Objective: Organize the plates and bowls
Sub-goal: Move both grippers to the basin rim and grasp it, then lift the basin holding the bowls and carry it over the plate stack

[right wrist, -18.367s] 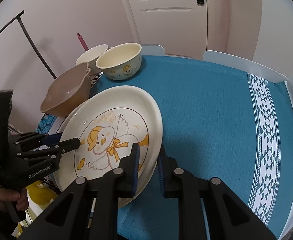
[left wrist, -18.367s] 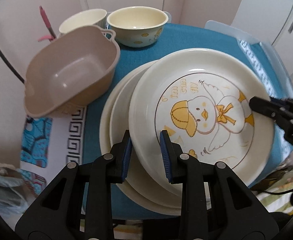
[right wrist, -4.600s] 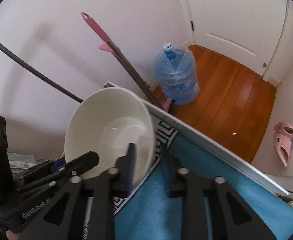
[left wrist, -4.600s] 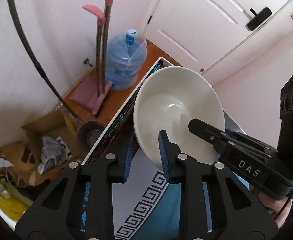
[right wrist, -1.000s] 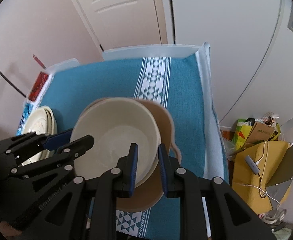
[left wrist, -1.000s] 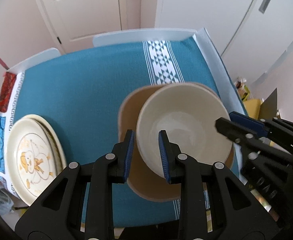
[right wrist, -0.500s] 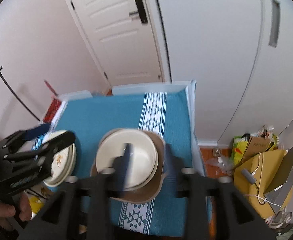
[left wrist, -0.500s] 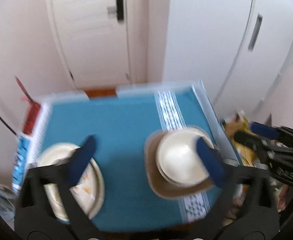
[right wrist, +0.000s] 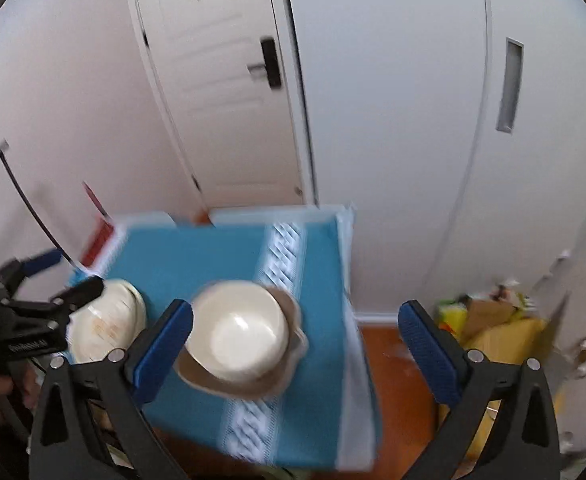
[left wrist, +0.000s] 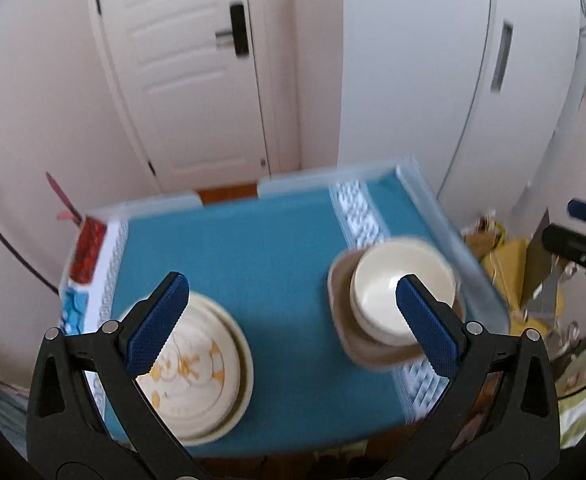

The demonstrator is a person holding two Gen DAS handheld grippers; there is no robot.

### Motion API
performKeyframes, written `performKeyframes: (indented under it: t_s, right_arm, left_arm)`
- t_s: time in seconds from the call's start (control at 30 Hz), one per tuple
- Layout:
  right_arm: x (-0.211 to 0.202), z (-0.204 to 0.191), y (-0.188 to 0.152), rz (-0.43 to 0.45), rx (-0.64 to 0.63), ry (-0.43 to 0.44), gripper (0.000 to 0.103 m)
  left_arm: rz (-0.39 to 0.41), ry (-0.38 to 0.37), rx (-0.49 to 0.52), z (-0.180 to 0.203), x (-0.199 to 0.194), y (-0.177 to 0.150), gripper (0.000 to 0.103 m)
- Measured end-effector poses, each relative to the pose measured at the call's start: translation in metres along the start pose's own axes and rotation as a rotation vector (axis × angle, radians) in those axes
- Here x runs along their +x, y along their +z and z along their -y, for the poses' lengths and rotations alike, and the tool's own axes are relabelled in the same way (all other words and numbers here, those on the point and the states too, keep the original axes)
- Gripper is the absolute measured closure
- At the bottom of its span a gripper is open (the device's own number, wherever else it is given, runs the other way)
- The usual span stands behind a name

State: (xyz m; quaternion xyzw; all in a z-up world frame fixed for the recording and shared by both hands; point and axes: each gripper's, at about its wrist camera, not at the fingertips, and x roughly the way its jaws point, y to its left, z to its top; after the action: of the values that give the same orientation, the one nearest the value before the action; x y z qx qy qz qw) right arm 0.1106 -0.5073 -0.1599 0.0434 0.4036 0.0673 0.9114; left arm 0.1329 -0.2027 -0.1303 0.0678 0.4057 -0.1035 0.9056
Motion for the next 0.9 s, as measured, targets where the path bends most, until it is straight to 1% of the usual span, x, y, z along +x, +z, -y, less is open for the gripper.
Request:
performKeyframes:
  t_s: [0.07,0.13,0.3,0.4,0.47,0.53,0.6,0.63,0.7,0.77,0.8,0.87,0.9]
  right_arm:
    - [0.011,0.001,-0.01,-0.041,0.0,-0.047,0.001]
    - [0.023,0.002,-0.017,-0.087,-0.003,-0.074,0.001]
    - [0.077,0.009,-0.038,-0.292,-0.006,-0.055,0.001]
    - [0.104,0.012,-0.043,-0.378,-0.019,-0.044,0.002]
    - [0.118,0.014,-0.044,-0.428,-0.033,-0.041,0.009]
    - [0.124,0.013,-0.045,-0.462,-0.046,-0.027,0.012]
    - [0.132,0.011,-0.045,-0.501,-0.078,-0.018,0.017]
    - [0.138,0.008,-0.044,-0.524,-0.099,-0.016,0.018]
    - [0.146,0.004,-0.046,-0.569,-0.134,-0.004,0.019]
    - [0.153,0.002,-0.048,-0.6,-0.159,0.011,0.028]
    - [0.157,0.001,-0.049,-0.614,-0.164,0.035,0.03]
    - [0.163,-0.001,-0.05,-0.63,-0.177,0.052,0.036]
    - [0.167,-0.002,-0.052,-0.635,-0.187,0.058,0.038]
  left_arm:
    - [-0.058,-0.012,0.005,0.0,0.015,-0.011,0.0]
    - [-0.111,-0.017,0.015,0.001,0.029,-0.02,0.0]
    - [-0.226,-0.062,0.061,0.007,0.061,-0.038,0.0]
    - [-0.302,-0.11,0.079,0.012,0.083,-0.042,0.001]
    - [-0.342,-0.134,0.097,0.015,0.095,-0.041,0.001]
    - [-0.377,-0.143,0.125,0.019,0.106,-0.04,0.002]
    - [-0.415,-0.164,0.143,0.024,0.116,-0.039,0.006]
    - [-0.44,-0.174,0.15,0.026,0.122,-0.039,0.011]
    - [-0.482,-0.195,0.159,0.029,0.131,-0.04,0.016]
    - [-0.511,-0.21,0.169,0.032,0.138,-0.042,0.025]
    - [-0.523,-0.214,0.175,0.033,0.142,-0.042,0.026]
    - [-0.536,-0.229,0.173,0.036,0.147,-0.044,0.034]
    - [-0.544,-0.236,0.171,0.038,0.15,-0.045,0.036]
